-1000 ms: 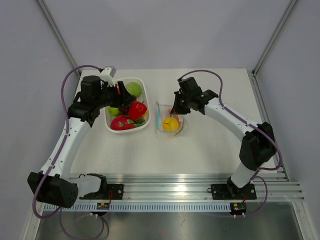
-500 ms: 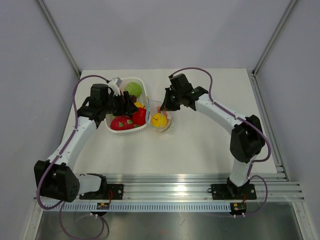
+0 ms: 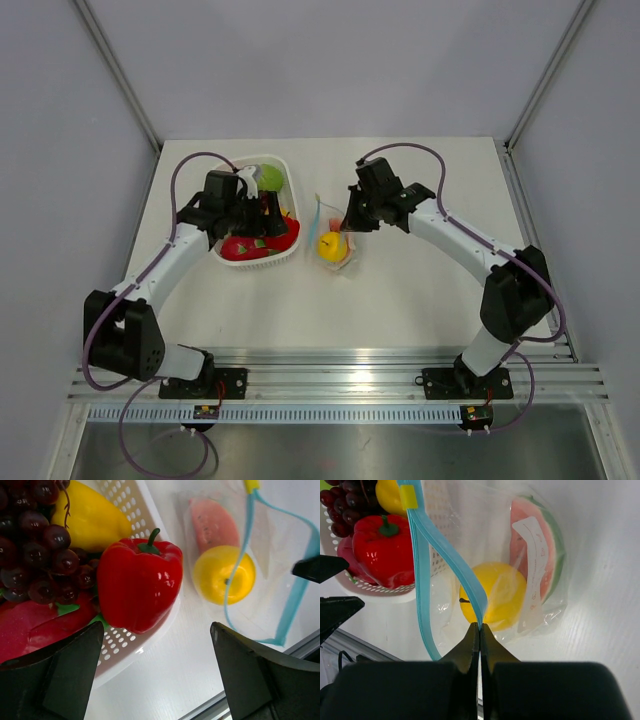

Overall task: Place the food in the zip-top bag and seal the zipper
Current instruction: Pick up the fake fruit from the bin.

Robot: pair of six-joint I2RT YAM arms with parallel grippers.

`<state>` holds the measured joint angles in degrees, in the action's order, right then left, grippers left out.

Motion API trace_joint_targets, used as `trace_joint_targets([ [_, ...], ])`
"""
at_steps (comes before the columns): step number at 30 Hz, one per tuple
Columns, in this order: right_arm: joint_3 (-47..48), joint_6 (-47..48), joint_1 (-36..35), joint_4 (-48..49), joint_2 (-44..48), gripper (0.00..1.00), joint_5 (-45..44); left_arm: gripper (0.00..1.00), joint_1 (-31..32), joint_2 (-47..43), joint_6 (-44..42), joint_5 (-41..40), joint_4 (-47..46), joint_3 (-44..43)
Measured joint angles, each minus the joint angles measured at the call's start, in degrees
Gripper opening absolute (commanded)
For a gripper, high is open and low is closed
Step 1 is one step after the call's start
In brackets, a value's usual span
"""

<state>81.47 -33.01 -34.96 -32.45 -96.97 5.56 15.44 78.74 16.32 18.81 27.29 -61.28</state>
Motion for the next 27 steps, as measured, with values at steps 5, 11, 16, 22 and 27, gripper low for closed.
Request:
trace_joint_targets([
  [5,-2.29,0.22,2.05,-0.44,2.95,0.0,-0.61,0.91,0.11,2.4,0.02,-1.97,-0.2,-0.22],
  [11,-3.28,0.26,2.32,-0.39,3.26,0.0,-0.63,0.91,0.85,4.44,-0.11,-5.77,0.59,-2.03],
  [16,-3.34,0.33,2.32,-0.37,3.26,0.0,-0.59,0.97,0.92,4.44,-1.05,-7.37,1.6,-5.38],
  [22,-3.34,0.44,2.32,-0.39,3.26,0.0,-0.57,0.94,0.46,4.63,-1.33,-8.59,2.05,-5.79],
  [27,-3.34,0.68,2.32,-0.37,3.26,0.0,-0.57,0.89,-2.82,5.14,0.39,-12.28,4.35,-10.36],
])
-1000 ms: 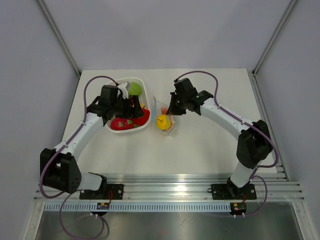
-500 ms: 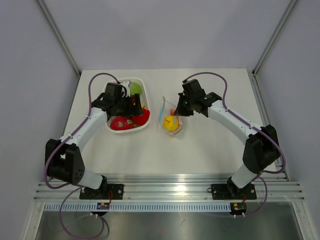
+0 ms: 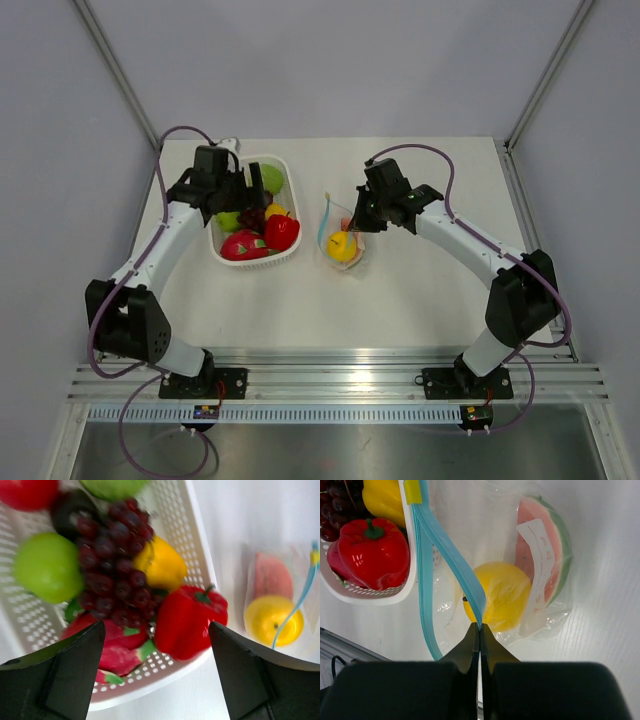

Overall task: Place the food in the zip-top bag and seal the zipper
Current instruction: Pick up the fake fruit from the bin.

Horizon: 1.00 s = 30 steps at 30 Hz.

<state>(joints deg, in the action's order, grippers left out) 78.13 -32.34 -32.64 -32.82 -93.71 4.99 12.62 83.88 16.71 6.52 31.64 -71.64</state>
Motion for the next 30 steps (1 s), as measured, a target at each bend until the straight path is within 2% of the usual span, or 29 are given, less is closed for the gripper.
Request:
trace_joint_targets([
  [5,0.0,0.44,0.0,0.02,0.0,0.0,0.04,0.92,-2.01,6.45,3.37,-13.88,0.74,-11.61],
  [8,0.0,0.7,0.02,0.0,-0.07,0.0,0.15,0.93,-2.21,16.04,5.77,-21.09,2.6,-21.75],
  [12,0.07,1.07,0.0,0.0,-0.66,0.0,0.24,0.94,-2.47,27.43,6.95,-25.66,3.58,-29.0],
  [19,0.46,1.6,0.02,-0.04,-2.64,0.0,0.2,0.97,-4.63,34.71,7.1,-27.3,6.27,-30.4],
  [25,1.81,2.03,0.02,-0.07,-5.25,0.0,0.26,0.96,-7.28,39.26,7.1,-26.64,6.69,-37.66],
  [30,2.73,2.4,0.02,-0.09,-7.56,0.0,0.52,0.96,-7.65,42.99,7.08,-25.68,6.14,-40.24],
])
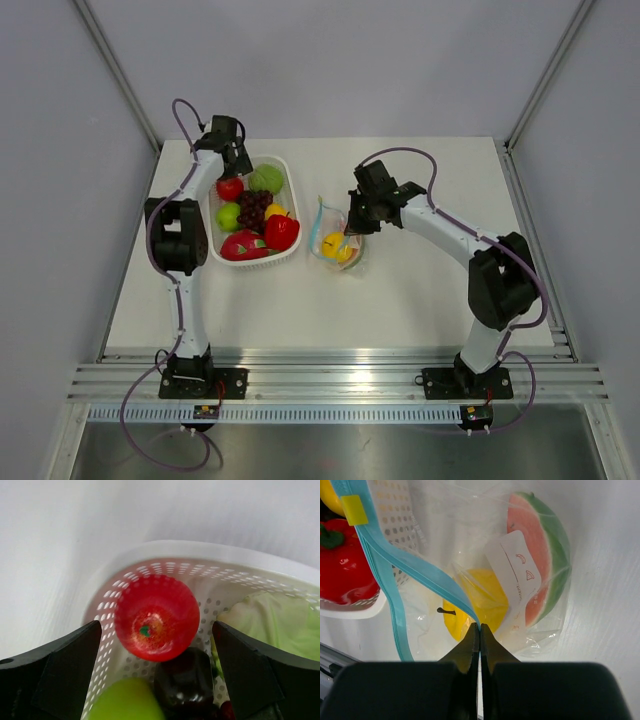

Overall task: Place the food in the zip-top bag and seal the zipper
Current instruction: Pick up the fake fruit from the bin.

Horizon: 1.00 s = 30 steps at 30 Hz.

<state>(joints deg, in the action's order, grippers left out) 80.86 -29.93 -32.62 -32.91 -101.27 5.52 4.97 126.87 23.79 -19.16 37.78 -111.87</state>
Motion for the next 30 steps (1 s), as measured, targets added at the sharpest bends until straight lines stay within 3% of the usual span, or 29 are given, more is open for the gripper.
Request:
trace_joint_targets([
  [8,1.09,0.46,0.0,-0.24,-1.25,0.0,0.02,0.91,0.07,3.72,-0.09,1.2,0.02,-1.03],
  [11,1.33,0.61,0.0,-0.22,-1.44,0.0,0.0,0.83,-0.02,3.72,0.13,1.38,-0.22,-1.01],
  [12,1.33,0.61,0.0,-0.22,-1.49,0.0,0.0,0.74,0.0,3.72,0.13,1.36,-0.13,-1.01],
  [16,1.33,0.61,0.0,-0.22,-1.66,0.0,0.02,0.57,0.0,3.54,0.0,1.33,-0.59,-0.59],
  [30,1.16,0.31,0.0,0.04,-1.4,0.0,0.24,0.49,0.09,-14.4,-3.37,2.73,-2.62,7.28],
])
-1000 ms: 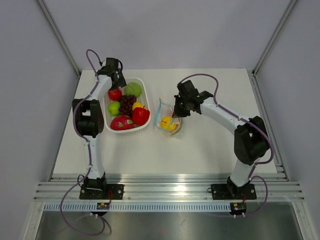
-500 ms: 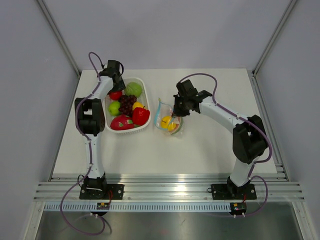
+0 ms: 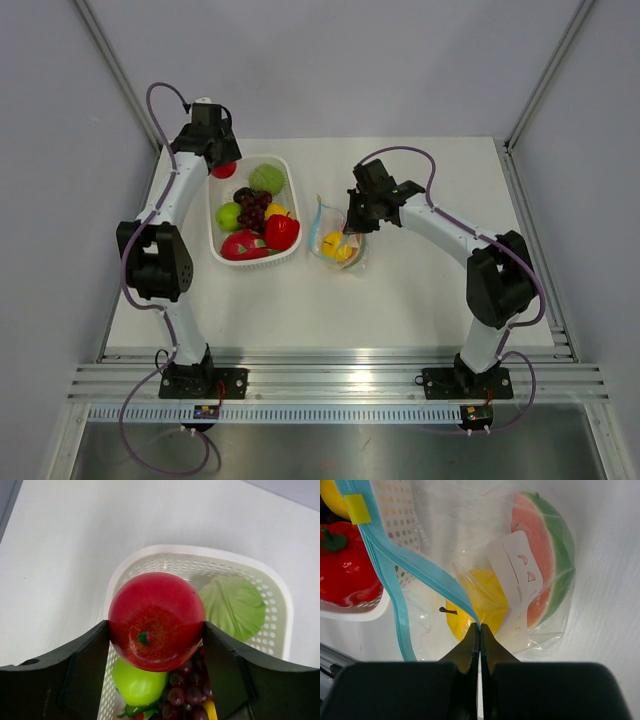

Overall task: Place the food in the zip-top bag and seal the zipper
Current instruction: Pick up the fake fruit from the bin, then place the fake fruit in the zipper food storage bag.

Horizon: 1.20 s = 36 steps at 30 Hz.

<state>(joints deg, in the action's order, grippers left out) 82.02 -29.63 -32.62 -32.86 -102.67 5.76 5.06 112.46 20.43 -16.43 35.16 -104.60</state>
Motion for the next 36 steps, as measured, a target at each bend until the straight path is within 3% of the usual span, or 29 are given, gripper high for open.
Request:
trace_joint_targets([
  [12,-0.39,-0.24,0.0,0.02,1.49,0.0,-0.04,0.49,1.68,-15.85,-0.48,7.21,-0.81,17.16],
  [24,0.94,-0.61,0.0,0.04,1.49,0.0,1.55,0.49,6.45,-32.06,-0.5,21.2,-0.59,25.44],
  [36,2.29,-1.66,-0.04,0.44,1.46,0.0,3.02,0.49,14.51,-33.77,3.23,37.59,-4.52,30.47],
])
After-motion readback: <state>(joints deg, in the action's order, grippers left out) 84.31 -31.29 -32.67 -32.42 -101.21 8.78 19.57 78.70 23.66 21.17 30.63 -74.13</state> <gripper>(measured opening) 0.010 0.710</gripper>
